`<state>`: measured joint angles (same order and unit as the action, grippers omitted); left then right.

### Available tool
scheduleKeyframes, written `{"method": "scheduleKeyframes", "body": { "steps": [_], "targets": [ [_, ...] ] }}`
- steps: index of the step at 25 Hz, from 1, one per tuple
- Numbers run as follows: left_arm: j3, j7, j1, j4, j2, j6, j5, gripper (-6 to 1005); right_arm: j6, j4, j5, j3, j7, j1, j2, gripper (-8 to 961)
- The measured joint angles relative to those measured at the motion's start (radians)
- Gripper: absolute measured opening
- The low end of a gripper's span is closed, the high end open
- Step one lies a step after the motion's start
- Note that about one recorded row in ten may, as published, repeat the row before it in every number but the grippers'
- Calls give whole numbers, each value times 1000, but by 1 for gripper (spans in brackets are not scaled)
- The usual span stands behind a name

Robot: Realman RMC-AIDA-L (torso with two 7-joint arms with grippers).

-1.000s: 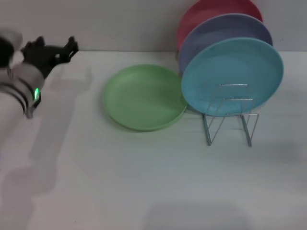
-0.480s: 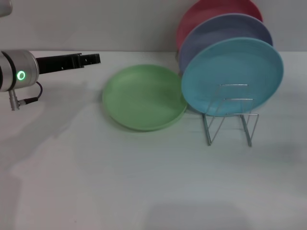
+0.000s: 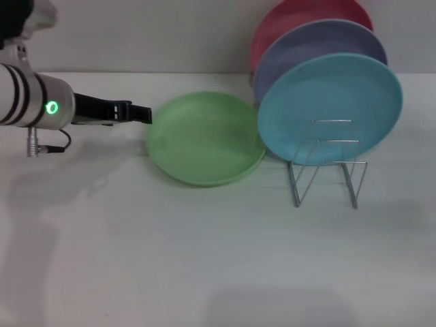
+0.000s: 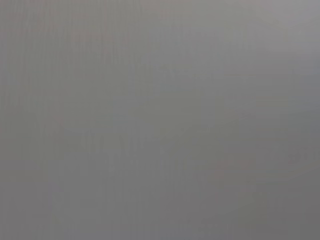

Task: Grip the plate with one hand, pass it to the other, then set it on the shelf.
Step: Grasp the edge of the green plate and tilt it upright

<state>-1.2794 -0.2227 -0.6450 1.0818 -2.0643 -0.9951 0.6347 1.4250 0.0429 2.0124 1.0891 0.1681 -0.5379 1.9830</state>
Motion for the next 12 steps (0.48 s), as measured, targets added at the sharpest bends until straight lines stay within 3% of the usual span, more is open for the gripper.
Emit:
{"method": "scheduleKeyframes", "body": {
  "steps": [12],
  "targets": [
    [-6, -5, -154, -268, -4, 97, -6, 760, 9, 0, 0, 0, -1, 6, -3, 564]
  ]
}}
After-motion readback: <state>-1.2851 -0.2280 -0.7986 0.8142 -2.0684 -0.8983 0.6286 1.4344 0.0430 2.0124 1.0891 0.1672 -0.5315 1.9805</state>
